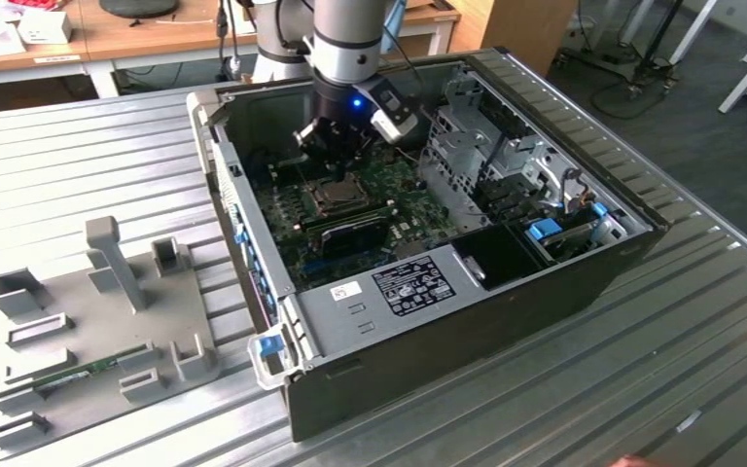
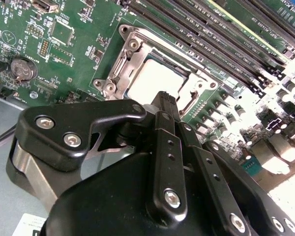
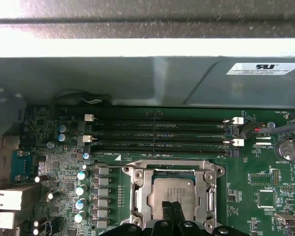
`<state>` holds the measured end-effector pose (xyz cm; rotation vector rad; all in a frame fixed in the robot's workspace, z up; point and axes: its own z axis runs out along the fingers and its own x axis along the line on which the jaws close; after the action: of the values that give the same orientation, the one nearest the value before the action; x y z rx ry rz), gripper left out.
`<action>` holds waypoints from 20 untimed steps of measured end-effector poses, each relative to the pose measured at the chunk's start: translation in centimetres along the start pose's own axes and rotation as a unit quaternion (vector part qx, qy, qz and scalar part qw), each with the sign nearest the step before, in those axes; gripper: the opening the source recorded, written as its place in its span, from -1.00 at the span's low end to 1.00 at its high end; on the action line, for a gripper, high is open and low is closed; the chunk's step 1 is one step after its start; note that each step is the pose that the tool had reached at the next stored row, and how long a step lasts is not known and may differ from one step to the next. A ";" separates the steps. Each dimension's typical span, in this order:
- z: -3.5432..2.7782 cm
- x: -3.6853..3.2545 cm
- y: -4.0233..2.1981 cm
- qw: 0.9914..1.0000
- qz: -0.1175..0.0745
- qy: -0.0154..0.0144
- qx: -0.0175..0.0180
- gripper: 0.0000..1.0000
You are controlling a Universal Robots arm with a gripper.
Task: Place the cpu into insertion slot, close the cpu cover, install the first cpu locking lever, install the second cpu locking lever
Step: 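Install the first cpu locking lever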
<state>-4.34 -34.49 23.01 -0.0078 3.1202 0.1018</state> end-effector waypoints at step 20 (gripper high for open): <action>-0.21 0.56 0.02 1.000 0.000 0.000 0.000 -0.80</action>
<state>-4.91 -34.49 23.22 -0.0079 3.1193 0.1003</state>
